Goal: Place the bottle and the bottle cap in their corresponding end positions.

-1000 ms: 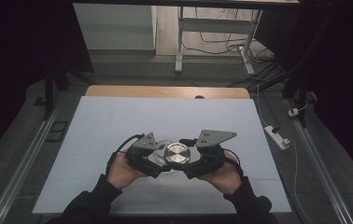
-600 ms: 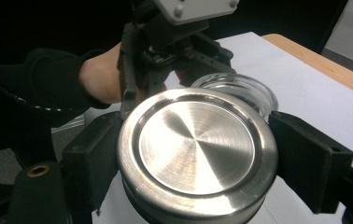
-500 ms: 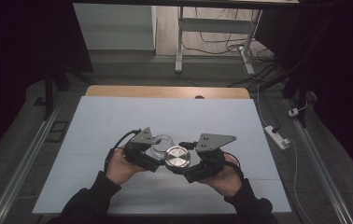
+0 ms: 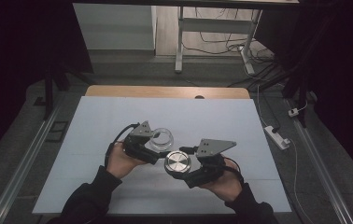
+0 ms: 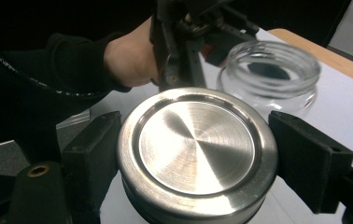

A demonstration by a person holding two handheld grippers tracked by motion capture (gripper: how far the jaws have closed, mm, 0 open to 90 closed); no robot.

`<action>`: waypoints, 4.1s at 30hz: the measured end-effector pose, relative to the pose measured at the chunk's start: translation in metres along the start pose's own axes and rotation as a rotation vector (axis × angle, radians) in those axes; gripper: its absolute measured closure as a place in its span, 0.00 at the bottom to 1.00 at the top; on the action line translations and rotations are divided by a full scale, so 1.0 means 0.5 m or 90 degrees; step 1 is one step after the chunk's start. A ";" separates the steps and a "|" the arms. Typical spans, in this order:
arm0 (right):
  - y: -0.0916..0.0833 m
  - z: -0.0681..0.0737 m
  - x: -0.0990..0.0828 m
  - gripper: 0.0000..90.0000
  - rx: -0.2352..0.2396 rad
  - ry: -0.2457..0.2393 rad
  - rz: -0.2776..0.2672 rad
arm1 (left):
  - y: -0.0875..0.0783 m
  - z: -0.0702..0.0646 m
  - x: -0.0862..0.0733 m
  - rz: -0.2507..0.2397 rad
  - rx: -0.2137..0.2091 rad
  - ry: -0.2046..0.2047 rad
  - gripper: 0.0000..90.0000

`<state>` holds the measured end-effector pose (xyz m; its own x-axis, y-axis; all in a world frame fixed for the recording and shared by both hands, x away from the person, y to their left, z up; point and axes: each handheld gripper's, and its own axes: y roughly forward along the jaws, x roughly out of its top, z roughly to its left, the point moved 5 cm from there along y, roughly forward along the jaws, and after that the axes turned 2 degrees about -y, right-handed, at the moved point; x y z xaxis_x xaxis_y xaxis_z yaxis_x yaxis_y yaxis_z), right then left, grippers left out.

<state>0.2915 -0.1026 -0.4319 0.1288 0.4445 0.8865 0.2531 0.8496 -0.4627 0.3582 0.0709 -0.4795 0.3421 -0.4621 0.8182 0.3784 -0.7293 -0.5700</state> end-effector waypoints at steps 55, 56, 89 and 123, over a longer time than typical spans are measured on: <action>0.145 -0.023 -0.158 0.22 -0.008 0.007 0.078 | 0.133 0.097 0.013 -0.015 0.043 -0.006 0.17; 0.147 -0.024 -0.160 0.22 -0.008 0.007 0.079 | 0.136 0.099 0.012 -0.013 0.044 -0.006 0.17; 0.186 -0.048 -0.213 0.22 -0.017 0.011 0.141 | 0.169 0.125 -0.019 0.014 0.060 -0.017 0.17; 0.178 -0.045 -0.199 0.15 -0.034 0.038 0.153 | 0.166 0.117 -0.027 0.033 0.079 -0.011 0.06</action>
<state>0.3227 -0.0776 -0.5615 0.2482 0.6128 0.7503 0.2589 0.7044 -0.6609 0.4352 0.0460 -0.5422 0.3786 -0.4874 0.7868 0.4636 -0.6359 -0.6170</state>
